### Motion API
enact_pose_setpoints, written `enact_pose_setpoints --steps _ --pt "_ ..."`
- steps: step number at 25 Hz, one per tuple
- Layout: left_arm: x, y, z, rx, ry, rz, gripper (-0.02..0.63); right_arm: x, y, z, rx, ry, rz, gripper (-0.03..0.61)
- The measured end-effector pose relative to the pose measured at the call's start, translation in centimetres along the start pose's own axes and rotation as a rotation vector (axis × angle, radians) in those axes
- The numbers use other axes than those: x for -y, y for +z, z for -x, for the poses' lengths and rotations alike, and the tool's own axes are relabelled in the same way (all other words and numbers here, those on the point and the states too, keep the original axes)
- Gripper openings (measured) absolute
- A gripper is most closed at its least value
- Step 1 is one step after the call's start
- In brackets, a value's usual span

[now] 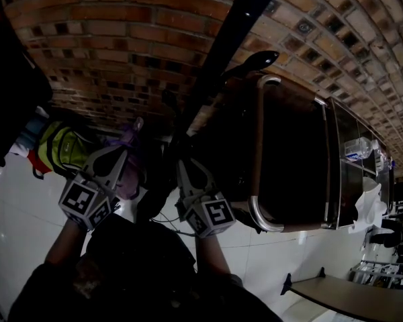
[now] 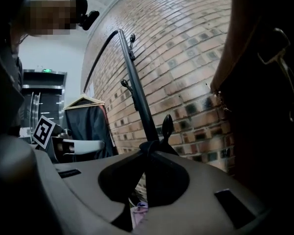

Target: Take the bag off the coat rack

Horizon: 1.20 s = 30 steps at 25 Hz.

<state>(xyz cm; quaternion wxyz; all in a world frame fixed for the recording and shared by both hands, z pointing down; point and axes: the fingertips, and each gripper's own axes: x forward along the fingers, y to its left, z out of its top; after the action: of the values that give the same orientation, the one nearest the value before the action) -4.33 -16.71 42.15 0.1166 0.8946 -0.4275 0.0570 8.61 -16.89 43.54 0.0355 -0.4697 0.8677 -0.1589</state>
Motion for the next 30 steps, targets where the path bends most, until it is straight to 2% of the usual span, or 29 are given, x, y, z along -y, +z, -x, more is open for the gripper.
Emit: enact_pose_setpoints --steps 11,15,20,23,30 --pt "0.3 0.9 -0.4 0.007 0.006 0.006 0.026 -2.0 5.7 0.5 0.112 0.061 0.012 0.031" --pt "0.5 1.0 -0.3 0.005 0.001 0.002 0.026 -2.2 9.0 1.5 0.194 0.054 0.015 0.031" --pt "1.1 1.6 -0.2 0.020 -0.011 -0.005 0.026 -2.3 13.0 3.9 0.319 0.022 0.067 0.031" --pt "1.7 2.3 0.0 0.035 -0.026 -0.013 0.026 -2.9 14.1 5.1 0.348 0.014 0.094 0.031" --pt "2.5 2.9 1.6 0.055 -0.045 -0.024 0.026 -5.4 14.6 7.5 0.363 0.013 0.079 0.032"
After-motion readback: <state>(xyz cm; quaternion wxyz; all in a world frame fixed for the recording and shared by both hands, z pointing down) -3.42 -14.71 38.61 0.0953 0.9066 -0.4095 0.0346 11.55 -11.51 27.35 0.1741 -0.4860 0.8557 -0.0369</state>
